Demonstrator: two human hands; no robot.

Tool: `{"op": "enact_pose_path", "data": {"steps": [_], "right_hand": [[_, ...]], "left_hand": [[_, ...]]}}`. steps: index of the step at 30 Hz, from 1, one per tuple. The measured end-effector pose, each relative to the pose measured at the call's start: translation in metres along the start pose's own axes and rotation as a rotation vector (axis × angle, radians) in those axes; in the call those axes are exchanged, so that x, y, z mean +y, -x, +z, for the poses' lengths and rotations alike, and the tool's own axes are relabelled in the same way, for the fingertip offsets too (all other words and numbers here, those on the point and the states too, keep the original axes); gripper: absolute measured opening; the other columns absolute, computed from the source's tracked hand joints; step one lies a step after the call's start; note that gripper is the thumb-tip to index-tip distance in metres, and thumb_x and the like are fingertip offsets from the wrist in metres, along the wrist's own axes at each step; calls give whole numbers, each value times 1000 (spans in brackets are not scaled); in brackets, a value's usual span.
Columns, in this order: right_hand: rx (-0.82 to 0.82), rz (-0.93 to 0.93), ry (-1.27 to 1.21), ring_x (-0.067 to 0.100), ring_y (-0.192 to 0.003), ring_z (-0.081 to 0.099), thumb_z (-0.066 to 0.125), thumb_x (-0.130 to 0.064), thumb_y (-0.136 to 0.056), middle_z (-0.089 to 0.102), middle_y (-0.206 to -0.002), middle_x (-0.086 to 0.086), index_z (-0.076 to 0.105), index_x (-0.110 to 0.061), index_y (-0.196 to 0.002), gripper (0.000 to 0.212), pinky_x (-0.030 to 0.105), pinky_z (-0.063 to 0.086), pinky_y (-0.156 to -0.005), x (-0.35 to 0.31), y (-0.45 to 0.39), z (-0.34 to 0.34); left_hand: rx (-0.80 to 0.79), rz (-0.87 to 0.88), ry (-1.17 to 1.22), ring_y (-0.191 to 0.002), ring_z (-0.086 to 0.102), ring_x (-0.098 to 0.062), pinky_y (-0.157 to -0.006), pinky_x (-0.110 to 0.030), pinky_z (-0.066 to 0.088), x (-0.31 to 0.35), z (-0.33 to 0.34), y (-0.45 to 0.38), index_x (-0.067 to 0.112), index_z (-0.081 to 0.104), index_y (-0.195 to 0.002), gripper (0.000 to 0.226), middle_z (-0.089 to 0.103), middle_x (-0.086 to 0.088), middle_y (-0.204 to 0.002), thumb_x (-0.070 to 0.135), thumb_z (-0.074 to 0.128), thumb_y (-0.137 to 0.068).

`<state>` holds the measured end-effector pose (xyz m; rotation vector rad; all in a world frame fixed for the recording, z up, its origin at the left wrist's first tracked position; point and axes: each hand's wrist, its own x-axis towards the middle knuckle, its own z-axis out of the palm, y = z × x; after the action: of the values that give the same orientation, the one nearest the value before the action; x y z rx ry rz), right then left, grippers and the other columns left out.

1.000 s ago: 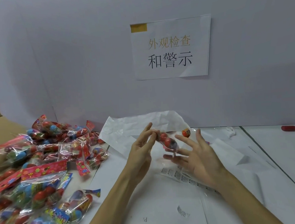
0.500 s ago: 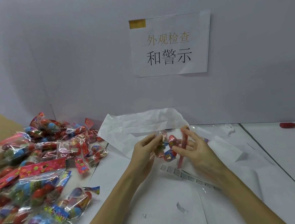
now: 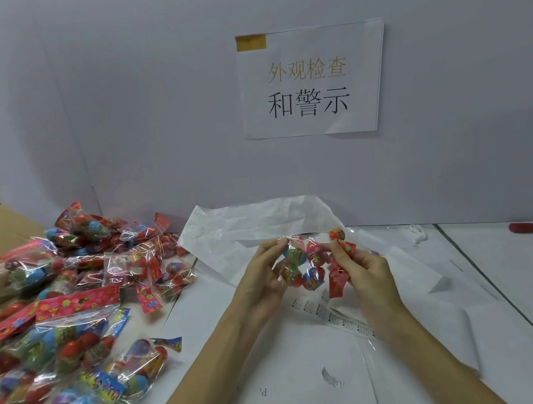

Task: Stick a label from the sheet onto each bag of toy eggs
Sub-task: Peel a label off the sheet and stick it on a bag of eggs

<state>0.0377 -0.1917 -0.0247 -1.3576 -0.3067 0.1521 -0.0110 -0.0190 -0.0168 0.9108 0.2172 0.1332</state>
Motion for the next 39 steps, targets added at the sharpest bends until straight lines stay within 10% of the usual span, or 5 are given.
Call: {"op": "enact_pose_path", "data": {"steps": [4,23,29,34,39], "right_hand": [[-99,30,16,23,-94,79,72,-46,-89,81,-101,7,78,-21,-113,36,25,60,-74,1,1,-3],[116,-100,210,14,-73,76,67,-46,-93,80,-80,-3,81,-24,-85,27,21,50,-52,-4,-2,-6],[102,-192,211,23,-93,74,70,-31,-98,76,-96,1,71,-14,-99,17,27,61,-70,0,-6,-17],[-208,-147,183,13,-106,74,63,-51,-97,79,-108,-3,73,-27,-117,33,25,58,-88,6,9,9],[-134,-75,98,19,-106,76,70,-24,-99,80,-111,-2,77,-27,-114,17,38,60,-95,7,5,7]], "left_hand": [[17,69,-46,-86,72,-15,-70,-26,59,0,-4,2,14,71,-99,12,75,-6,-101,20,75,-90],[84,283,-665,-60,59,3,-51,-12,43,-1,5,9,27,82,-91,28,76,7,-82,44,61,-100],[258,424,-583,-60,61,-16,-50,-26,51,-1,-2,8,25,82,-82,26,75,-3,-77,43,69,-95],[-93,371,-471,-56,69,-34,-60,-37,61,-5,7,14,18,80,-109,36,70,-15,-81,43,54,-106],[196,548,-585,-65,65,-6,-56,-15,52,-3,8,9,33,70,-122,31,61,2,-82,40,75,-92]]}}
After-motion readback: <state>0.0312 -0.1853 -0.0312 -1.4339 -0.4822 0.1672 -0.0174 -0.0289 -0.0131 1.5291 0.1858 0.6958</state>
